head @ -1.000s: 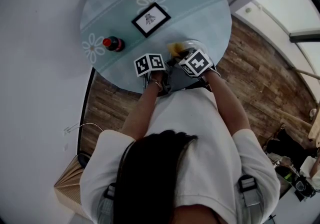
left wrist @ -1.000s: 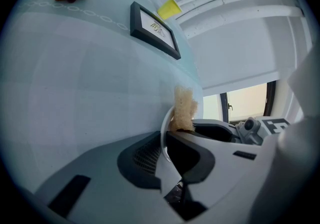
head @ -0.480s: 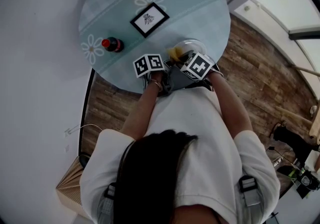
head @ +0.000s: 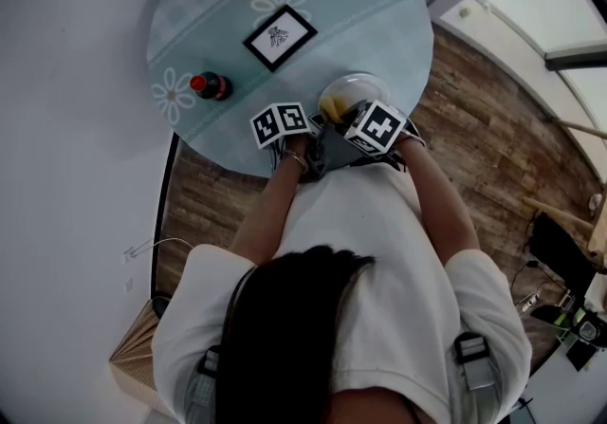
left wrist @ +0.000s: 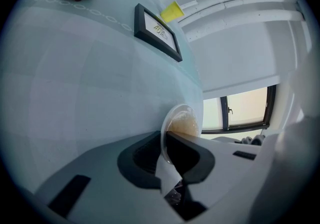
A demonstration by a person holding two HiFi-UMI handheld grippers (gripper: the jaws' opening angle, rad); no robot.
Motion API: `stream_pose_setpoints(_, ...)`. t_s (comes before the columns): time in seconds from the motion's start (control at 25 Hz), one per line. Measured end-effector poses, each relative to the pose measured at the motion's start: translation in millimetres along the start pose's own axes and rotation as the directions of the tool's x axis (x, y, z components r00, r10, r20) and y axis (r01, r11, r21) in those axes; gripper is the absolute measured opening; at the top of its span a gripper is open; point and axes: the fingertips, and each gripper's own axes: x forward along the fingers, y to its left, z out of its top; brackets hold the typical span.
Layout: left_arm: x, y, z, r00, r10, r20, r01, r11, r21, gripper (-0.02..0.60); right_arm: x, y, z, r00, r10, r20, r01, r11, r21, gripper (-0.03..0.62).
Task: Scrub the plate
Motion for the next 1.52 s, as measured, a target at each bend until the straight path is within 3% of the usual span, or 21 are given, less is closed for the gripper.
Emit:
stream_pose_setpoints(0.72, 0, 0, 0, 1.000, 0.018, -0.004, -0.018, 1.000, 0.010, 0.044, -15, -5, -35, 0.993, -0.119, 0.016, 0.118, 0.990, 0.077, 0.064)
stream_pose_setpoints(1.16, 0, 0, 0, 1.000, 0.024, -0.003, -0.024, 1.000, 0.018, 0.044, -32, -24, -65, 0.971, -0.236, 0.029, 0.224, 0.950, 0.220, 0.064)
stream_pose_setpoints(1.52, 0, 2, 0, 0.999, 0.032, -0.003, -0.032, 0.999, 0.017, 0.044, -41, -45, -75, 0.949, -0.315, 0.007, 0.302, 0.917, 0.262, 0.064)
